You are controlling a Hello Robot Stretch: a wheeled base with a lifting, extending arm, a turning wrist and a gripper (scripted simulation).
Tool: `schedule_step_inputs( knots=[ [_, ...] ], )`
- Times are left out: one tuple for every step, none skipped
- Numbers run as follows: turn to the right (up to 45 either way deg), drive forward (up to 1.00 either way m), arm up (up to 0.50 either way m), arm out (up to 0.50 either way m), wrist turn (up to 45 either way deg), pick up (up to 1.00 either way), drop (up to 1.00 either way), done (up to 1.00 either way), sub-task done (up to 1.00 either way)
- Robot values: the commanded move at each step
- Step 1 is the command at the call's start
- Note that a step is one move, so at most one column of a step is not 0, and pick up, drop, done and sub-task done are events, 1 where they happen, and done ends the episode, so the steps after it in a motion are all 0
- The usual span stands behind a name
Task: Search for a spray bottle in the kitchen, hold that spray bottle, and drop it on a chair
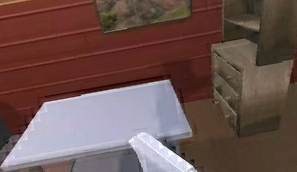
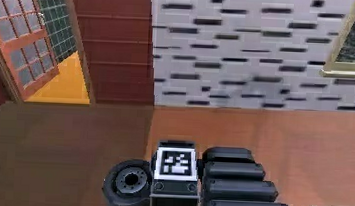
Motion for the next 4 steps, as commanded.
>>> schedule_step_inputs(
  knots=[
    [-45.0, 0.0, 0.0, 0.0, 0.0, 0.0, 0.0, 0.0, 0.0],
    [-42.0, 0.0, 0.0, 0.0, 0.0, 0.0, 0.0, 0.0, 0.0],
    [0.0, 0.95, 0.0, 0.0, 0.0, 0.0, 0.0, 0.0, 0.0],
    [-45.0, 0.0, 0.0, 0.0, 0.0, 0.0, 0.0, 0.0, 0.0]
  ],
)
